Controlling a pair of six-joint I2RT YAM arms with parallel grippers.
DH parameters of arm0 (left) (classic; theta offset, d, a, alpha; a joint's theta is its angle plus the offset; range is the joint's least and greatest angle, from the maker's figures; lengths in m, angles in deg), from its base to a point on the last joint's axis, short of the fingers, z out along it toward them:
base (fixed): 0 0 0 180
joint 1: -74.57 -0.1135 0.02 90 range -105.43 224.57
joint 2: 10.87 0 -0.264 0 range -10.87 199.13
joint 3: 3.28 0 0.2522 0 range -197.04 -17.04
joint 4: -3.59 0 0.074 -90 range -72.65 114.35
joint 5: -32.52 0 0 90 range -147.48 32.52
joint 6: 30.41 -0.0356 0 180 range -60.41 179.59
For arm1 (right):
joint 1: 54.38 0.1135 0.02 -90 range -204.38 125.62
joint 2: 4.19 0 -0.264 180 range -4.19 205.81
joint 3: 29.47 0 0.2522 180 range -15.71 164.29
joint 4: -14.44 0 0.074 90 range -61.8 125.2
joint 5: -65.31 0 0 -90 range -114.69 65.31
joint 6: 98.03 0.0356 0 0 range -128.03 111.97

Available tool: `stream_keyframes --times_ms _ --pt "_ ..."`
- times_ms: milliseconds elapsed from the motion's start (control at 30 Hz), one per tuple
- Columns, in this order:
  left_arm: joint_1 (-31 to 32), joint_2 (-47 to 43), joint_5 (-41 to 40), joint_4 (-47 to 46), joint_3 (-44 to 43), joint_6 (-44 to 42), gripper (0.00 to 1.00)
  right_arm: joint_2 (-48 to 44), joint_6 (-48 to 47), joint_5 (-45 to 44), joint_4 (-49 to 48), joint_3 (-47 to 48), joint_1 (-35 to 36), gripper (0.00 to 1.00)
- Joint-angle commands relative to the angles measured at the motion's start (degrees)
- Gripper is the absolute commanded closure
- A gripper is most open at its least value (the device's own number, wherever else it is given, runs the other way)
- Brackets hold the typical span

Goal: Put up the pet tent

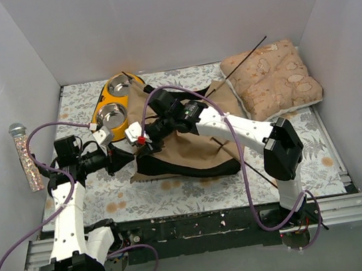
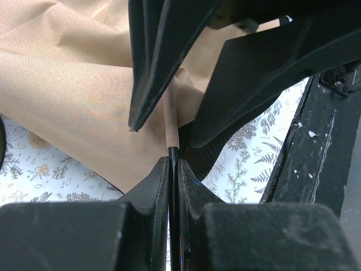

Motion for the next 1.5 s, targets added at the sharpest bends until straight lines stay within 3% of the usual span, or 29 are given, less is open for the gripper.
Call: stream_keyframes --times_ms 0,100,200,267,367,467,500,600,733,800,833,900,933,967,1033,1100,1133,1200,1333,1467 --pt "-0.5 -1.8 6.7 -0.9 -1.9 0.5 1.0 1.6 -0.5 -1.3 -1.2 2.0 0.0 0.48" --pt "-0.8 -1.7 8.2 -1.1 -1.8 1.3 1.0 3.0 0.5 -2.9 -0.8 3.5 0.2 0.56" --pt "-0.8 -1.6 9.1 -1.5 -1.5 2.2 1.0 2.5 0.7 -3.1 -0.9 3.7 0.2 0.98" --pt "-0.8 -1.4 8.0 -3.1 -1.9 4.8 1.0 1.8 1.7 -4.7 -1.6 3.5 0.2 0.99" --pt "-1.6 0.2 5.6 -6.2 -4.4 11.2 0.52 0.9 1.1 -7.7 -1.1 4.6 0.1 0.99" --pt "-4.8 0.7 6.2 -9.8 -9.9 17.9 0.23 1.7 1.2 -9.2 0.9 7.7 -0.9 0.99" --pt "-6.1 0.3 5.6 -14.3 -11.1 22.9 0.02 2.1 1.4 -9.7 1.7 8.4 -1.3 0.99" --pt "-9.2 -1.2 2.2 -29.2 -11.8 37.8 0.02 1.7 4.7 -10.0 -0.5 8.2 -4.3 0.99" --pt "-11.9 4.3 4.4 -36.8 -14.0 42.3 0.02 3.0 10.4 -10.4 -2.3 12.5 -8.4 0.99" --pt "-14.8 9.0 6.6 -43.4 -13.8 48.6 0.02 4.1 12.6 -11.1 -2.0 15.6 -9.4 0.99" --pt "-19.8 14.0 12.2 -66.4 -9.8 67.7 0.02 5.3 16.3 -10.9 -0.5 21.4 -10.3 0.99" --pt "-22.4 15.8 14.0 -85.9 -6.0 80.6 0.02 6.6 17.3 -10.0 2.9 27.6 -10.2 0.99" --pt "-23.9 15.9 14.1 -88.3 -5.4 82.3 0.02 7.0 17.8 -9.9 3.9 29.7 -10.2 0.99" --pt "-24.6 16.1 16.8 -87.5 -6.0 80.6 0.02 7.0 18.1 -9.6 4.4 31.4 -10.0 0.99" --pt "-24.7 15.5 21.3 -76.4 -8.5 70.6 0.02 6.1 17.7 -9.3 4.5 32.5 -10.2 0.99" --pt "-24.5 13.6 21.0 -55.1 -11.0 52.3 0.02 3.9 17.5 -8.9 3.2 30.2 -10.2 0.99" --pt "-23.8 12.7 20.8 -50.5 -11.1 44.7 0.02 2.2 17.5 -8.3 2.5 29.0 -10.3 0.99" --pt "-22.5 10.8 20.3 -49.1 -8.6 39.9 0.02 0.3 18.1 -8.2 0.7 27.0 -10.0 0.99" --pt "-20.9 8.1 21.1 -48.2 -5.2 38.4 0.04 0.5 18.6 -8.6 0.9 30.2 -9.8 0.99" --pt "-17.5 4.2 17.0 -45.9 -0.9 30.8 0.07 -1.0 18.9 -6.3 0.0 29.0 -9.9 0.99"
